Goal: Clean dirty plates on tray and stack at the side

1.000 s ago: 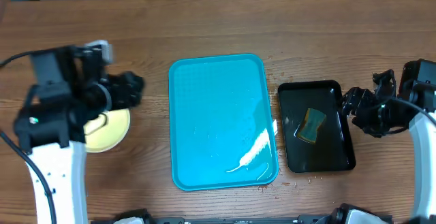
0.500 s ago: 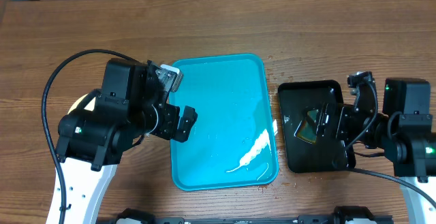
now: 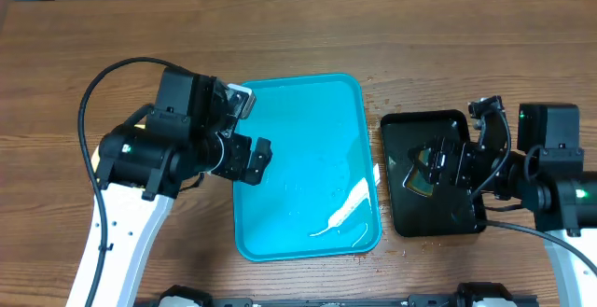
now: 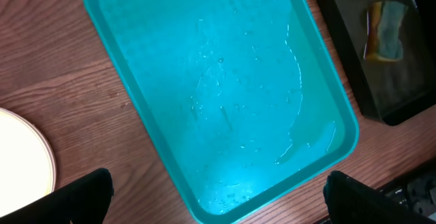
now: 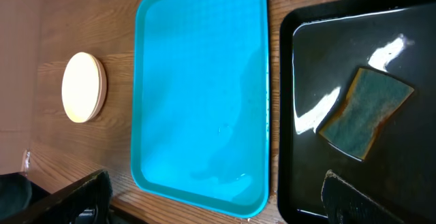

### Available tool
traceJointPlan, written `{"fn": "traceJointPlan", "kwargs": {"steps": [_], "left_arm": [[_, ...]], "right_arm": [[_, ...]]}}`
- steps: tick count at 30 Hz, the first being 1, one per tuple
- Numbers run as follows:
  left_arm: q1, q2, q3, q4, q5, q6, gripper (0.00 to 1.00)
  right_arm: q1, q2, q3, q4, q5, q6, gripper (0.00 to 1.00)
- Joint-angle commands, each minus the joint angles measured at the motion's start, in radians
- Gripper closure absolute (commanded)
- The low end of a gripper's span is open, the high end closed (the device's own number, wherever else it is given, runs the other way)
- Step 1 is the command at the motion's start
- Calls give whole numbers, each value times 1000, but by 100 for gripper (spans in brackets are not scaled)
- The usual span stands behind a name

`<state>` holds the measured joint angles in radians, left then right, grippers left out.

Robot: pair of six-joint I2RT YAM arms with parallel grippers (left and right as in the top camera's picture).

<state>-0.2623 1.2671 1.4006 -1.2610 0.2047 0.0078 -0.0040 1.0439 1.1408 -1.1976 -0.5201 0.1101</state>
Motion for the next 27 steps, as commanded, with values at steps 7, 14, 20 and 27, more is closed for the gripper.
{"fn": "traceJointPlan", "kwargs": {"steps": [7, 14, 20, 27], "left_arm": [[-6, 80, 9, 2, -5, 22, 0], [-6, 131, 9, 2, -5, 23, 0], [-6, 160, 9, 2, -5, 23, 0], [-6, 173, 9, 5, -5, 23, 0]], "right_arm": [[10, -156, -27, 208, 55, -63, 0], [10, -457, -240, 621, 136, -122, 0], [-13, -747, -457, 784, 216, -122, 0], [-43, -987, -709, 806, 212, -116, 0]]}}
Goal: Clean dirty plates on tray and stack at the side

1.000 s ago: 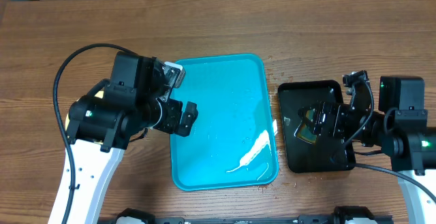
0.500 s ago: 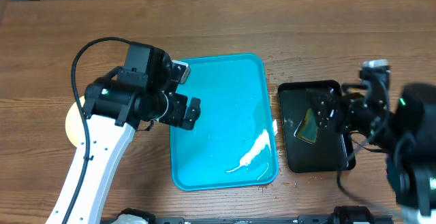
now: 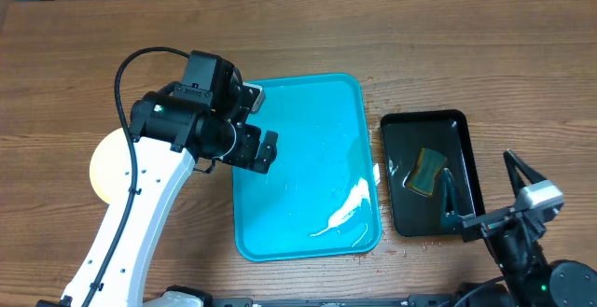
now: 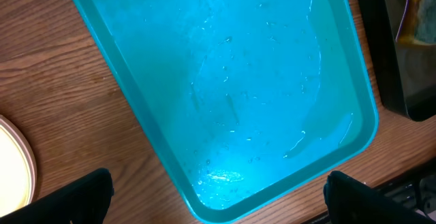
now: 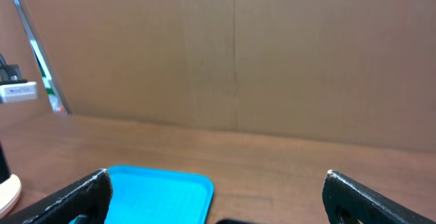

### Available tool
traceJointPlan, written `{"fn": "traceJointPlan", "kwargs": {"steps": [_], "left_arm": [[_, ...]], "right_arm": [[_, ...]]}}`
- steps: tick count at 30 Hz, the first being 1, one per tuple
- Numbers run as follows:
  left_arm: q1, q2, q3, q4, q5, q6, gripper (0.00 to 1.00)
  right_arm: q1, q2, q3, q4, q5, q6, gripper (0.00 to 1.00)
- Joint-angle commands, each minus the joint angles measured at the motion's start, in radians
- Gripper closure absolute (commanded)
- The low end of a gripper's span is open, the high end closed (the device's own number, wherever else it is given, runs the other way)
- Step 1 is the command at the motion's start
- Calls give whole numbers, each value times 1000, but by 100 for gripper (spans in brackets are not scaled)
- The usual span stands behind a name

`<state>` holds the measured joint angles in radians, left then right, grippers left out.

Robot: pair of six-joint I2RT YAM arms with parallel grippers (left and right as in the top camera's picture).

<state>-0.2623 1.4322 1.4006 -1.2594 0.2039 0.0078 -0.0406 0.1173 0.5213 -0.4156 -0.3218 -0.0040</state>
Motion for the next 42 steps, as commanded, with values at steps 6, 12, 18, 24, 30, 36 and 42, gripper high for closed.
{"fn": "traceJointPlan", "kwargs": {"steps": [6, 12, 18, 24, 30, 36, 42], "left_arm": [[-6, 8, 9, 4, -5, 23, 0], [-6, 8, 9, 3, -5, 23, 0], [-6, 8, 9, 3, -5, 23, 0], [-6, 8, 9, 3, -5, 22, 0], [-6, 8, 9, 3, -5, 23, 0], [-6, 8, 9, 3, -5, 23, 0], [-6, 8, 9, 4, -5, 23, 0]], "right_arm": [[-5, -114, -254, 132, 7, 3, 0], [-5, -114, -373, 295, 6, 3, 0], [-5, -115, -518, 536, 10, 2, 0], [-5, -115, -513, 504, 30, 0, 0], [-5, -114, -513, 350, 31, 0, 0], [-5, -109, -513, 357, 30, 0, 0], [-5, -109, -513, 358, 30, 0, 0]]}}
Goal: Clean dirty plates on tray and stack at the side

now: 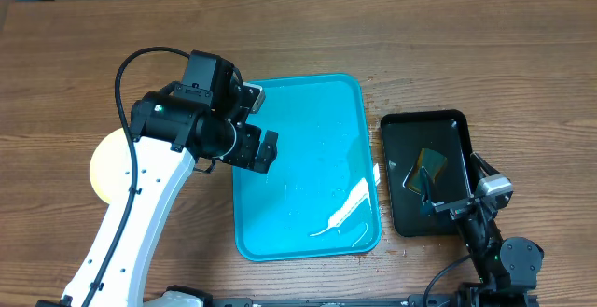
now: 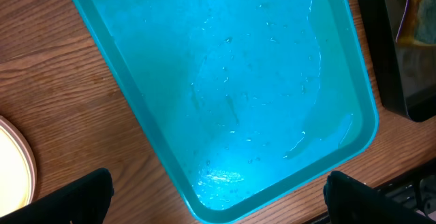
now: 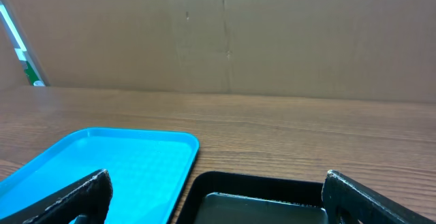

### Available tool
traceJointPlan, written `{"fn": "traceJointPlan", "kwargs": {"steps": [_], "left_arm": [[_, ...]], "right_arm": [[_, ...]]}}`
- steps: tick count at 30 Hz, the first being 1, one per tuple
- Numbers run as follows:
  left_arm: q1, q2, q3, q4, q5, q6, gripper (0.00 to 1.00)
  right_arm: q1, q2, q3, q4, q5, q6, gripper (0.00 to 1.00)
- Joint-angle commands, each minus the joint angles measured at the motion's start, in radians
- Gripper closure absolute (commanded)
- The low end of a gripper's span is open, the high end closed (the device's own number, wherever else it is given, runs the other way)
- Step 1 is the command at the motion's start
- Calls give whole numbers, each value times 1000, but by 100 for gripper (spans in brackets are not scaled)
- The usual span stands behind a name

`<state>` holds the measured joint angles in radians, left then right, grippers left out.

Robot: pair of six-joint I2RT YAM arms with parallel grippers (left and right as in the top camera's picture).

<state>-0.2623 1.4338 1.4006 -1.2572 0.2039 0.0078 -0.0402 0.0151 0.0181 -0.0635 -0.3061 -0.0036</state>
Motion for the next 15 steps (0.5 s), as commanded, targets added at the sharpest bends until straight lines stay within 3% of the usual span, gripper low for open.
{"fn": "traceJointPlan", "kwargs": {"steps": [1, 5, 11, 15], "left_arm": [[-6, 5, 9, 1, -5, 23, 0], [-21, -46, 1, 5, -5, 23, 0], [-45, -254, -89, 11, -53, 24, 0], [-2, -449, -231, 179, -100, 21, 0]], "right_arm": [[-5, -7, -10, 6, 14, -1, 0], [-5, -7, -10, 6, 14, -1, 0], [-5, -7, -10, 6, 15, -1, 0], [-5, -7, -10, 6, 14, -1, 0]]}}
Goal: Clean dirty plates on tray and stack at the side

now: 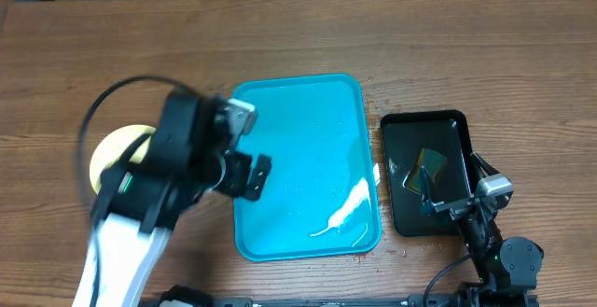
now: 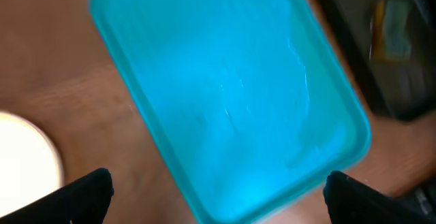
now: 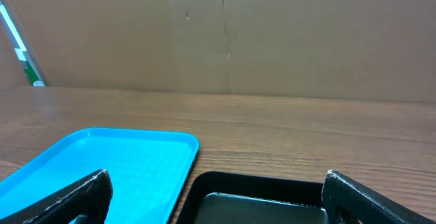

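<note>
The teal tray (image 1: 308,158) holds no plates, only wet streaks. A cream plate stack (image 1: 112,153) sits on the table left of it, half hidden by my left arm, and shows as the plate stack (image 2: 24,159) in the blurred left wrist view. My left gripper (image 1: 252,146) hovers open over the tray's left edge, nothing between its fingers. My right gripper (image 1: 454,184) is open and empty, low at the front right, by the black tray (image 1: 396,195). The right wrist view looks level across the teal tray (image 3: 116,163) and the black tray (image 3: 272,190).
A green-yellow sponge (image 1: 430,167) lies in the black tray's water; it appears as the sponge (image 2: 392,20) in the left wrist view. A cardboard wall (image 3: 225,33) stands behind the table. Bare wood surrounds both trays.
My left arm has moved toward the front left and is motion-blurred; its camera now takes in more of the tray, the plate stack and the black tray. The right arm is unchanged.
At first both grippers were open, the left at the tray's left edge, the right above the sponge in the black tray. Then the right arm stood low at the front right, looking level across the table. Now the left arm has shifted front-left, still empty.
</note>
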### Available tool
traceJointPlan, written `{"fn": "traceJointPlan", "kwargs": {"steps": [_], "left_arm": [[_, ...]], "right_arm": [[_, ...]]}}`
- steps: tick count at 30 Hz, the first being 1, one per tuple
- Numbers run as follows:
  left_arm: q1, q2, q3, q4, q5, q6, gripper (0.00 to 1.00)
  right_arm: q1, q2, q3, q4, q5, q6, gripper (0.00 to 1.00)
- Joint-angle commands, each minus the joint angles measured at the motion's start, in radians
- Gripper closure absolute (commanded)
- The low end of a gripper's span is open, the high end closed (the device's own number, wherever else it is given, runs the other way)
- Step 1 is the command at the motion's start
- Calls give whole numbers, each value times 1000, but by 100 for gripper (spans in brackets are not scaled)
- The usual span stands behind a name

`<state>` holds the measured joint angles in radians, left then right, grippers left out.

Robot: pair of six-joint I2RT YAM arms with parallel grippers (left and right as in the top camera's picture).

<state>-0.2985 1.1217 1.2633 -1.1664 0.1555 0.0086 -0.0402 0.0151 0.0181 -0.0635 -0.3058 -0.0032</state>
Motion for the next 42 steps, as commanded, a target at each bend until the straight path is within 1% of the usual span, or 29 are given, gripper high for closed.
{"fn": "traceJointPlan", "kwargs": {"steps": [1, 5, 9, 12, 16, 20, 25, 31, 34, 39, 42], "left_arm": [[54, -191, -138, 157, -51, 18, 0], [119, -385, -305, 413, -48, 4, 0], [142, -571, -492, 654, -60, 14, 0], [145, -706, -624, 798, -62, 14, 0], [161, -860, -769, 938, -62, 13, 0], [187, -990, -882, 1011, -62, 6, 0], [212, -1112, -974, 1015, -62, 7, 0], [214, -1118, -1066, 1081, -66, 11, 0], [214, -1118, -1135, 1167, -60, 11, 0], [213, -1118, -1260, 1356, -50, 0, 0], [214, -1119, -1258, 1352, -51, -1, 0]], "right_arm": [[-5, -7, -10, 6, 14, -1, 0], [-5, -7, -10, 6, 14, -1, 0], [-5, -7, -10, 6, 14, -1, 0], [-5, -7, -10, 6, 14, -1, 0], [-5, -7, -10, 6, 14, -1, 0], [-5, -7, -10, 5, 14, -1, 0], [-5, -7, -10, 6, 14, -1, 0], [-5, -7, -10, 6, 14, -1, 0], [-5, -7, -10, 6, 14, -1, 0], [-5, -7, -10, 6, 14, -1, 0], [-5, -7, -10, 6, 14, -1, 0]]}}
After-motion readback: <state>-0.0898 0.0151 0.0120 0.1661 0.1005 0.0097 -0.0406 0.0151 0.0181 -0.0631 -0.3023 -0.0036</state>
